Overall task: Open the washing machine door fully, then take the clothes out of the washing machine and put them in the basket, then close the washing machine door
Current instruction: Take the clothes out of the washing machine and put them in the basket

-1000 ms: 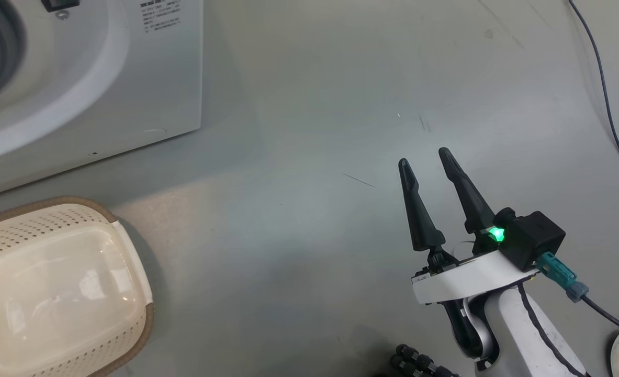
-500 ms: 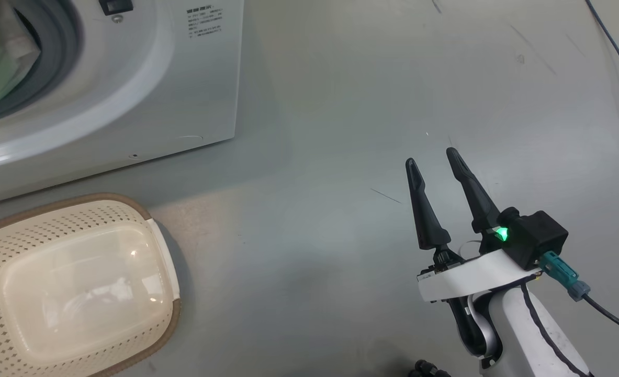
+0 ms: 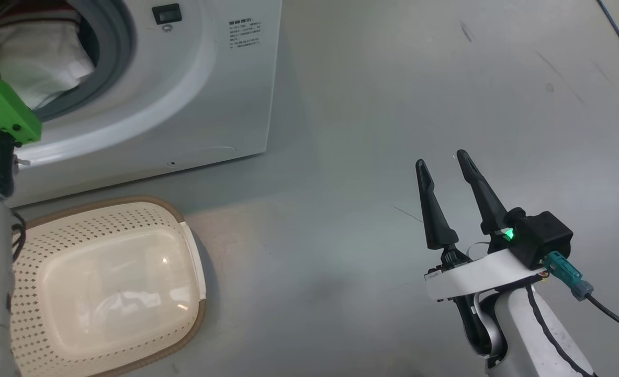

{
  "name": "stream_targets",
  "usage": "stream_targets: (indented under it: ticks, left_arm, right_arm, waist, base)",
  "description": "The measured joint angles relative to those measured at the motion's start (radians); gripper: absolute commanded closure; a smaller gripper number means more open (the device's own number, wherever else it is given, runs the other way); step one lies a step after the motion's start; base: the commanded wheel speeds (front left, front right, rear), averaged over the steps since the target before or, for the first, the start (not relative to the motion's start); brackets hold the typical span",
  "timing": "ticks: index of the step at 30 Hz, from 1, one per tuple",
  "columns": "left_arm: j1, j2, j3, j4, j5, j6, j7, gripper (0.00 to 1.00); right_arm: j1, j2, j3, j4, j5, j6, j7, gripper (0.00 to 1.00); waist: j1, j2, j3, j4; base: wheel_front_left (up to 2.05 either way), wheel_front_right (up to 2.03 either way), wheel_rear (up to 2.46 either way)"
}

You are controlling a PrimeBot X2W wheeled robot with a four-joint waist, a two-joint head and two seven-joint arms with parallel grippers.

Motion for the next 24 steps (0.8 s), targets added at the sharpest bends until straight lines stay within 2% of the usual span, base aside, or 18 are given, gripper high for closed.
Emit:
stream_targets:
  ticks: [15, 24]
  left_arm:
    - [0.146, -0.005, -0.069, -0.105, 0.004, -0.017, -0.197, 1.0]
    - [0.227, 0.003, -0.119, -0.221, 0.025, -0.02, -0.333, 1.0]
  right_arm:
    - [0.03, -0.001, -0.007, 0.029, -0.015, 0.014, 0.0, 0.0]
    - [0.051, -0.002, -0.011, 0.04, -0.023, 0.027, 0.0, 0.0]
  waist:
    - [0.0, 0.0, -0.082, 0.064]
    - [0.0, 0.0, -0.128, 0.09]
  base:
    - [0.0, 0.0, 0.0]
    - [0.0, 0.0, 0.0]
